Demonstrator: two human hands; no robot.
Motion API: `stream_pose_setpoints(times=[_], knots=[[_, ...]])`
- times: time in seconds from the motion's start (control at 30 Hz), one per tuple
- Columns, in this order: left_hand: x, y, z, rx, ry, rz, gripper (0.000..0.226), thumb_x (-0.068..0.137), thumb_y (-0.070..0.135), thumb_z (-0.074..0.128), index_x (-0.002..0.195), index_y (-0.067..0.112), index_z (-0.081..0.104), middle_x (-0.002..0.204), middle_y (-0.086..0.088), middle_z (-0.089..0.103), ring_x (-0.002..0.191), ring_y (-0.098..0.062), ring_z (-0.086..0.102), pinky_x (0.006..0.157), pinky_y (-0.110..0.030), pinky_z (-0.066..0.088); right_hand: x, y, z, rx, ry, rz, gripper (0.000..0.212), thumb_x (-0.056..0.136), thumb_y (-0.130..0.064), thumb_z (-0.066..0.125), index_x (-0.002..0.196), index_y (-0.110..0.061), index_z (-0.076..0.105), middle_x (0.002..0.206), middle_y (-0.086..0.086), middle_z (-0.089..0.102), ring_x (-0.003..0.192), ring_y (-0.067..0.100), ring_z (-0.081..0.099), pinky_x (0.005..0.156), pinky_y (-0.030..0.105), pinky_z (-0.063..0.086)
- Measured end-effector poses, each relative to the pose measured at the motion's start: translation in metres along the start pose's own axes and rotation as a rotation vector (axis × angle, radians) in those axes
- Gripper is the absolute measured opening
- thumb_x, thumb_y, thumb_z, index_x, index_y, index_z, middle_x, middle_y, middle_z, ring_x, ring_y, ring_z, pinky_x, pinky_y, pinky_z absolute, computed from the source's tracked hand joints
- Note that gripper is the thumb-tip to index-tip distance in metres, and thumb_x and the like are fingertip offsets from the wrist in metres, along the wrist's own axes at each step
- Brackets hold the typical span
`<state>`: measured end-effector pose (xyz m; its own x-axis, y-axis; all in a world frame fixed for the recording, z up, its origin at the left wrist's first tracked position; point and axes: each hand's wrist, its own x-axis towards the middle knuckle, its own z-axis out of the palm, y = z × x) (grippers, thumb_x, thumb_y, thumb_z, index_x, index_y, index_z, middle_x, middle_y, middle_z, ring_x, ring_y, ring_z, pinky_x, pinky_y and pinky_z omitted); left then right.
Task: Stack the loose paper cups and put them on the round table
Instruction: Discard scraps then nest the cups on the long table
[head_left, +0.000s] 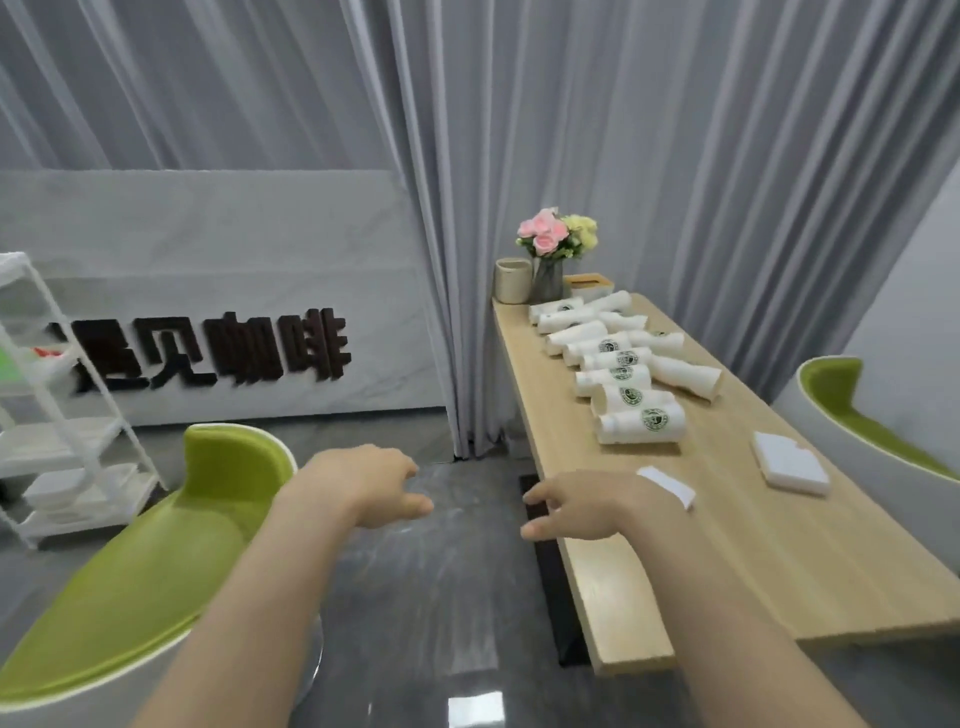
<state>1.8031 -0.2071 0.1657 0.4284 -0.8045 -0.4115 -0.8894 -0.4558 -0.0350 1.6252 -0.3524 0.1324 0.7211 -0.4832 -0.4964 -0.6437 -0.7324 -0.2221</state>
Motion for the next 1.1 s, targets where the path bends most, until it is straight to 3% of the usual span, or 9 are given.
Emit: stream_pose_setpoints(times=[0.2,0.53,0.7,0.8,0.93,1.03,1.1], knots=[[0.123,0.016,-0.035,0.036,-0.009,0.196,0.062,0.093,0.059,0.044,0.148,0.034,0.031,0.151,0.006,0.038,0.137,-0.018,0.037,0.108,-0.037,0.035,0.078,0.050,-0.038,0.093,0.034,0.178,0.061,0.091,-0.055,0.050,0.145,-0.032,0.035,0.149,-0.005,0.040,0.134,0.016,0.040,0.107,0.032,0.034],[0.291,0.048,-0.093,0.105,-0.021,0.311,0.059,0.095,0.055,0.041,0.148,0.031,0.031,0.145,0.005,0.045,0.130,-0.018,0.045,0.100,-0.035,0.043,0.197,0.143,-0.085,0.288,0.045,0.363,0.061,0.088,-0.057,0.053,0.144,-0.036,0.036,0.149,-0.005,0.040,0.133,0.015,0.042,0.107,0.032,0.035],[0.361,0.085,-0.099,0.120,-0.060,0.456,0.066,0.096,0.053,0.042,0.153,0.033,0.015,0.147,0.000,0.039,0.129,-0.022,0.046,0.096,-0.035,0.043,0.214,0.184,-0.084,0.345,0.067,0.466,0.057,0.090,-0.051,0.052,0.143,-0.041,0.035,0.145,-0.012,0.045,0.127,0.012,0.047,0.099,0.027,0.040],[0.402,0.107,-0.103,0.141,-0.082,0.552,0.065,0.096,0.053,0.044,0.152,0.034,0.018,0.147,0.000,0.039,0.131,-0.022,0.044,0.099,-0.036,0.041,0.222,0.205,-0.081,0.387,0.087,0.554,0.057,0.092,-0.048,0.051,0.145,-0.042,0.030,0.145,-0.014,0.044,0.128,0.011,0.046,0.088,0.021,0.040],[0.452,0.126,-0.104,0.206,-0.105,0.693,0.063,0.095,0.054,0.045,0.151,0.036,0.020,0.146,0.004,0.038,0.129,-0.020,0.045,0.092,-0.033,0.040,0.238,0.227,-0.078,0.487,0.133,0.681,0.058,0.091,-0.050,0.051,0.145,-0.045,0.029,0.144,-0.015,0.045,0.122,0.010,0.050,0.079,0.021,0.040],[0.488,0.130,-0.101,0.259,-0.083,0.795,0.059,0.095,0.053,0.045,0.148,0.034,0.025,0.142,0.000,0.040,0.120,-0.023,0.051,0.086,-0.033,0.042,0.252,0.238,-0.074,0.540,0.209,0.784,0.058,0.091,-0.049,0.053,0.144,-0.046,0.031,0.146,-0.014,0.043,0.123,0.010,0.050,0.082,0.022,0.040],[0.507,0.130,-0.099,0.298,-0.067,0.846,0.060,0.095,0.050,0.045,0.148,0.031,0.024,0.147,-0.004,0.035,0.121,-0.025,0.051,0.088,-0.033,0.042,0.260,0.244,-0.071,0.550,0.259,0.845,0.058,0.091,-0.045,0.055,0.144,-0.045,0.032,0.149,-0.011,0.038,0.132,0.010,0.041,0.091,0.025,0.039]])
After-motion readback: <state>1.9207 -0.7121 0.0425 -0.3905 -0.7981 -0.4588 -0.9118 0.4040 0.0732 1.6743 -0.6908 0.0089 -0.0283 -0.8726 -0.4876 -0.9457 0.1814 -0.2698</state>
